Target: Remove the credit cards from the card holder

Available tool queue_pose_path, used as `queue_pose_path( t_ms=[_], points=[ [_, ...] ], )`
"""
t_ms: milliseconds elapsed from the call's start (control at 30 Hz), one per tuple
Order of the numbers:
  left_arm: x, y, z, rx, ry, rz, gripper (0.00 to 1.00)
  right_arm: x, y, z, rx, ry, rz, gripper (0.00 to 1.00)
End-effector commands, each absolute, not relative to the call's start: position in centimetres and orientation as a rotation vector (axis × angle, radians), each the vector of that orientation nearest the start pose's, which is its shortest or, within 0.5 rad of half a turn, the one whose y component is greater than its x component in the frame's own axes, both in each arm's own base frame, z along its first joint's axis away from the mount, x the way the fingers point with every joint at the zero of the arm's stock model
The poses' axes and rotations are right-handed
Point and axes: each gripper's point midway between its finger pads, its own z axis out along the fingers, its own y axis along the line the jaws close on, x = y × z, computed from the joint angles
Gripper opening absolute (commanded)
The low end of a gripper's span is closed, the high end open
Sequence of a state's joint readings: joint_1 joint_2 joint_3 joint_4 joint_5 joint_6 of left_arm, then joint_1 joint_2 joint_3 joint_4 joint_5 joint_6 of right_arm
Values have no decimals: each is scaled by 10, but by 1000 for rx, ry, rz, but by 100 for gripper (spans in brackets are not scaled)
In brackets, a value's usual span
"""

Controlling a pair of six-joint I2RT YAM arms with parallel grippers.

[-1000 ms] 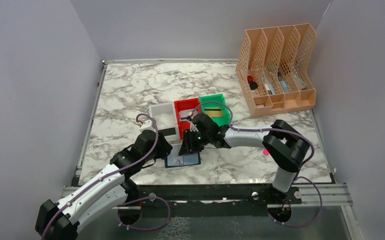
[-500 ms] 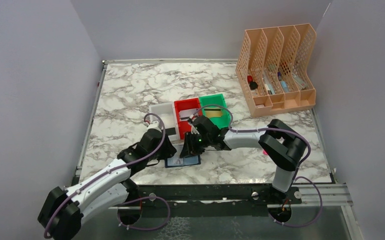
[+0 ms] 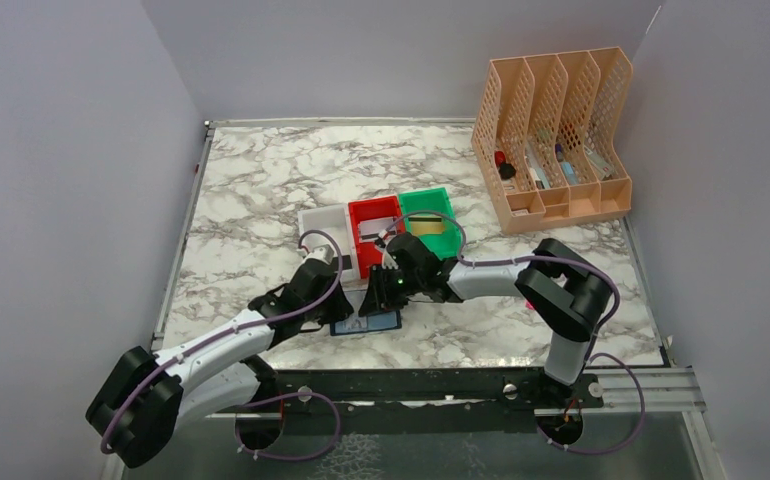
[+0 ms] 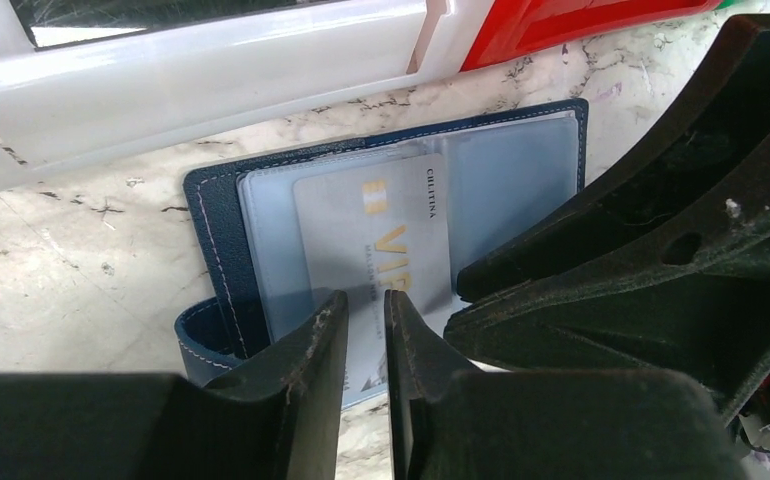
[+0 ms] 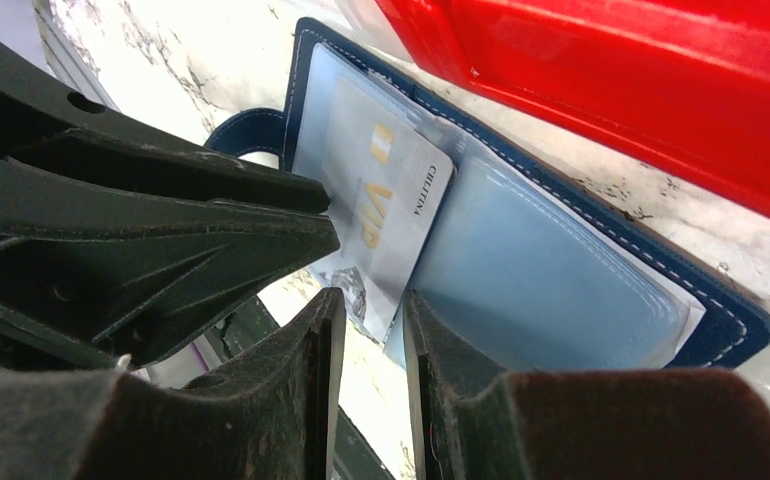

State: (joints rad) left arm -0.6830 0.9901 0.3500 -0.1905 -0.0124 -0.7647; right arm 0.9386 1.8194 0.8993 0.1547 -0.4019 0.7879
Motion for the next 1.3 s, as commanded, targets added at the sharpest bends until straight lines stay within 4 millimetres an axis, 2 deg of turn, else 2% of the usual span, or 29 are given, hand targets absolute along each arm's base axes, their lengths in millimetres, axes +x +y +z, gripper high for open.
queue_pose_path(
  t_ms=[0,233,367,567,633,767,833,900,1000,1167,1267],
  points=[
    [172,-169,18,-130,2534,-580,22,171,401,26,-421,2652,1208,33],
    [165,-164,13,-146,2546,-571,16,164,400,18,-401,2678,1245,33],
    [164,-164,13,-150,2544,-576,14,157,404,17,-372,2675,1337,31],
    [164,-164,13,-148,2540,-582,12,162,404,25,-334,2644,1337,19],
    [164,-164,14,-148,2538,-582,12,163,403,28,-319,2636,1345,12],
    [163,-164,14,-147,2537,-587,12,158,406,39,-272,2603,1481,6],
    [163,-164,15,-150,2531,-591,12,157,407,39,-245,2611,1499,7],
    [164,-164,17,-151,2524,-595,11,162,404,30,-171,2659,1430,15],
    [167,-162,22,-163,2507,-584,12,170,398,17,-101,2692,1328,19],
    [176,-159,33,-187,2463,-553,29,172,389,1,-23,2727,1249,22],
    [177,-160,31,-175,2474,-546,32,173,390,2,-27,2710,1258,22]
  ],
)
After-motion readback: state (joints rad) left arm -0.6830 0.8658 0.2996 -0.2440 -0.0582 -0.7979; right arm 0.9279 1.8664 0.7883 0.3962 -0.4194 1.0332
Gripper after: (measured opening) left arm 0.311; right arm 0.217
